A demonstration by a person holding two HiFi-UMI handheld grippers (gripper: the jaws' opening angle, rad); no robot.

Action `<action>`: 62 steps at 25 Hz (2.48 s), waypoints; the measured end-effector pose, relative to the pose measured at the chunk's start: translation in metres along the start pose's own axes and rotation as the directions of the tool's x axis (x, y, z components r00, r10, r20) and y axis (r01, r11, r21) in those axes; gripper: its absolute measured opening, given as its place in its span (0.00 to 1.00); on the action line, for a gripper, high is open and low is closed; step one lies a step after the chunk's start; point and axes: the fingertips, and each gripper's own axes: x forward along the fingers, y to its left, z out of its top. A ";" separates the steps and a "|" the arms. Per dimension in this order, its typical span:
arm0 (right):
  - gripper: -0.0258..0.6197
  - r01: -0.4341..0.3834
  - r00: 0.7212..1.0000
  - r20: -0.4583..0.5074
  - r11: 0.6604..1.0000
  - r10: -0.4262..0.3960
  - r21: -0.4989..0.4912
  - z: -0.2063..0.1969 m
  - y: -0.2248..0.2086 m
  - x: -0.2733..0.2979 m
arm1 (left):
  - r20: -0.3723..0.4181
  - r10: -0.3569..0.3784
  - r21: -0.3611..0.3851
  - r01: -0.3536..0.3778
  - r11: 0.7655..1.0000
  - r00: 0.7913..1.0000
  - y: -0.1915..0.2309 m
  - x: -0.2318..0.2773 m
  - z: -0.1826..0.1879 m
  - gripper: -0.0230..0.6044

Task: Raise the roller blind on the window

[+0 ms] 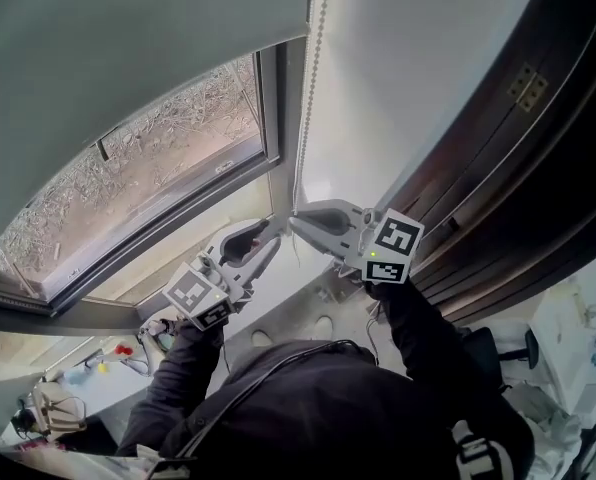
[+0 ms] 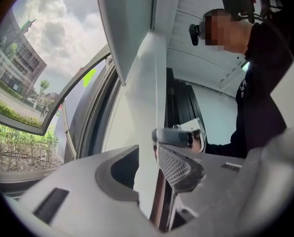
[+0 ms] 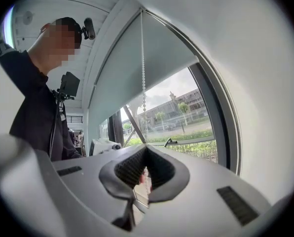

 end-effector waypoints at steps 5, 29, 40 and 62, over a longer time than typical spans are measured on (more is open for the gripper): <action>0.05 0.009 0.994 -0.106 0.999 -0.005 0.037 -0.070 -0.003 0.004 | 0.019 -0.042 0.005 0.042 0.999 0.999 -0.011 0.012 0.028 0.25; 0.05 0.008 0.977 -0.213 0.986 0.027 0.164 -0.166 0.005 0.005 | -0.070 -0.044 0.070 0.049 0.996 0.997 -0.018 0.035 0.036 0.05; 0.33 -0.093 0.966 -0.225 0.984 0.126 0.153 -0.133 0.012 -0.009 | 0.018 -0.039 -0.059 0.040 0.997 0.999 -0.011 0.033 0.035 0.05; 0.29 -0.008 0.995 0.102 0.998 0.014 -0.060 0.075 0.006 -0.010 | -0.349 -0.025 -0.202 -0.048 0.978 0.937 -0.009 0.005 -0.209 0.05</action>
